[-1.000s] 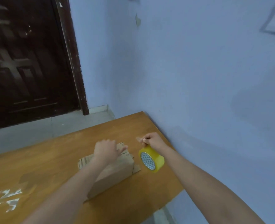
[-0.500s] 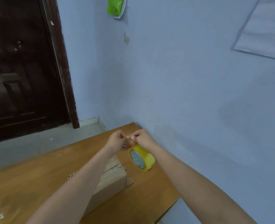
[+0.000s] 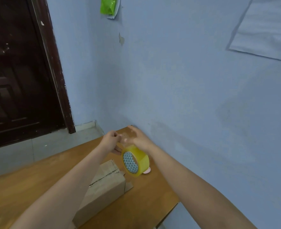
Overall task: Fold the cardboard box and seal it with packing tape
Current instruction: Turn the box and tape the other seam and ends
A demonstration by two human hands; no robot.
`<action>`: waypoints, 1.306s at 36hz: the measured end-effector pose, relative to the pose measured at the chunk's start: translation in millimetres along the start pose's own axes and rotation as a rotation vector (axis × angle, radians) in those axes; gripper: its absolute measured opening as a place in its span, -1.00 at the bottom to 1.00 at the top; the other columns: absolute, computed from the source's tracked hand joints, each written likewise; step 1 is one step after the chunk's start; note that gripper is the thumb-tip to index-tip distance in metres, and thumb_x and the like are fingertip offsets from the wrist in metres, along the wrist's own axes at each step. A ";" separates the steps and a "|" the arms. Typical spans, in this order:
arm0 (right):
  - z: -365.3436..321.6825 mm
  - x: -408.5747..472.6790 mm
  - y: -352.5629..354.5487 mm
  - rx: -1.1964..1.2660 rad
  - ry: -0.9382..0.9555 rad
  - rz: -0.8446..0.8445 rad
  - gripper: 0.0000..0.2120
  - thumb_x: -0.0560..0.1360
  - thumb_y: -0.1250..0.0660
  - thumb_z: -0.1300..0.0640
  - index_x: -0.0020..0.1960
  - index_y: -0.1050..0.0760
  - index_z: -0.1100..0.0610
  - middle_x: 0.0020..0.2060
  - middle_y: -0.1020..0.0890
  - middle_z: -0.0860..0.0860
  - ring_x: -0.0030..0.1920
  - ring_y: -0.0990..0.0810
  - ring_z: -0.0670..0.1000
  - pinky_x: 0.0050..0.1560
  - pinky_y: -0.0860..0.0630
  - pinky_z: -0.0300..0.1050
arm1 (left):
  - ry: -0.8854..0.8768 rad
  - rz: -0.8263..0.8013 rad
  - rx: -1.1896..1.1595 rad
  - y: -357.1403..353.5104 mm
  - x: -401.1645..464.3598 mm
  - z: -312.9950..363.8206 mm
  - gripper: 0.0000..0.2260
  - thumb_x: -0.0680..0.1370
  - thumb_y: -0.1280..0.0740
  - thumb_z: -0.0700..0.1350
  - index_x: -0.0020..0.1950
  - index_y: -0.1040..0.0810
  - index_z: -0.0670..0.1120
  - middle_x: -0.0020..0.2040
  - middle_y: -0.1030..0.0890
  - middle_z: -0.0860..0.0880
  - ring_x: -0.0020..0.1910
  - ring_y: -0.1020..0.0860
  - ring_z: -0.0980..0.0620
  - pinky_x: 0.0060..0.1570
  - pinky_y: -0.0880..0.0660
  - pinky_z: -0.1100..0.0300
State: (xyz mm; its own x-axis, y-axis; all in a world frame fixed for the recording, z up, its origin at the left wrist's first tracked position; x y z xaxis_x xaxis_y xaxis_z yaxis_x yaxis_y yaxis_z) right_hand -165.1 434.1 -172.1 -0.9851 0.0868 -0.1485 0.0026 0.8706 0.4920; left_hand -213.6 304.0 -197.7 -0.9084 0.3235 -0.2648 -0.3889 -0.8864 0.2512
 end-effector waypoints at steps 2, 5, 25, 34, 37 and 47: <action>2.5 -2.1 6.6 0.037 -0.071 -0.019 -0.35 0.46 -0.41 0.06 0.47 -0.24 0.09 0.41 -0.34 0.06 0.39 -0.35 0.06 0.32 -0.35 -0.07 | 0.022 0.037 -0.075 5.5 0.1 -2.6 -0.85 0.63 -0.17 -0.14 -0.13 -0.36 -0.13 -0.10 -0.55 -0.13 -0.43 -0.57 -0.13 -0.50 -0.58 0.07; 4.7 -9.1 15.9 0.022 -0.131 -0.090 -0.56 0.47 -0.35 -0.13 0.22 -0.47 0.12 0.16 -0.57 0.05 0.05 -0.58 -0.02 0.04 -0.51 -0.15 | 0.079 0.092 -0.280 14.2 0.6 -8.5 -0.88 0.63 -0.18 -0.16 -0.09 -0.38 -0.16 -0.11 -0.54 -0.13 -0.40 -0.56 -0.14 -0.53 -0.55 0.12; -16.4 -24.9 3.0 0.133 -0.011 -0.002 -0.76 0.52 -0.29 -0.04 -0.02 -0.55 0.14 -0.19 -0.63 0.02 -0.24 -0.61 -0.06 -0.21 -0.53 -0.18 | 0.340 0.120 -0.229 15.7 6.5 -21.4 -0.86 0.57 -0.16 -0.31 -0.14 -0.46 -0.29 -0.26 -0.57 -0.25 -0.42 -0.59 -0.13 -0.51 -0.55 0.10; -7.5 -21.0 -2.2 -0.085 -0.039 0.082 -0.70 0.50 -0.27 -0.10 -0.24 -0.47 0.12 -0.29 -0.59 0.05 -0.30 -0.57 0.02 -0.27 -0.45 -0.12 | 0.227 0.154 -0.007 5.0 15.9 -10.0 -0.75 0.58 -0.12 -0.35 -0.27 -0.45 -0.27 -0.36 -0.53 -0.25 -0.43 -0.53 -0.11 -0.37 -0.53 0.04; -7.2 -19.1 -1.4 -0.100 -0.064 0.089 -0.66 0.50 -0.25 -0.12 -0.35 -0.41 0.08 -0.34 -0.57 0.03 -0.31 -0.55 0.02 -0.28 -0.43 -0.14 | 0.204 0.165 0.016 1.5 19.1 -13.2 -0.76 0.58 -0.13 -0.34 -0.28 -0.44 -0.24 -0.36 -0.54 -0.24 -0.41 -0.54 -0.12 -0.33 -0.56 0.01; 13.6 -31.5 3.8 -0.317 -0.292 -0.066 -0.63 0.48 -0.26 -0.17 -0.28 -0.30 0.08 -0.35 -0.37 -0.01 -0.41 -0.32 -0.09 -0.45 -0.23 -0.23 | 0.264 0.214 -0.029 21.0 29.1 -33.2 -0.77 0.60 -0.21 -0.32 -0.28 -0.43 -0.25 -0.39 -0.49 -0.21 -0.45 -0.51 -0.09 -0.27 -0.54 -0.02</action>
State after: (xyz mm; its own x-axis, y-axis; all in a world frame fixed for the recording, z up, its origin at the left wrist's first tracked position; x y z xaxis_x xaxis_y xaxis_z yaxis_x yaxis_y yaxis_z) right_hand -131.7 441.3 -177.2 -0.8914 0.2087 -0.4023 -0.1565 0.6914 0.7053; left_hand -243.1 283.9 -231.0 -0.8964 0.0358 -0.4417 -0.1858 -0.9352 0.3014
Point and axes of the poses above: each hand's wrist, its own x-axis towards the middle knuckle, its own y-axis out of the back of the hand, z = x × y, the point moved 3 cm from there along x, towards the middle knuckle
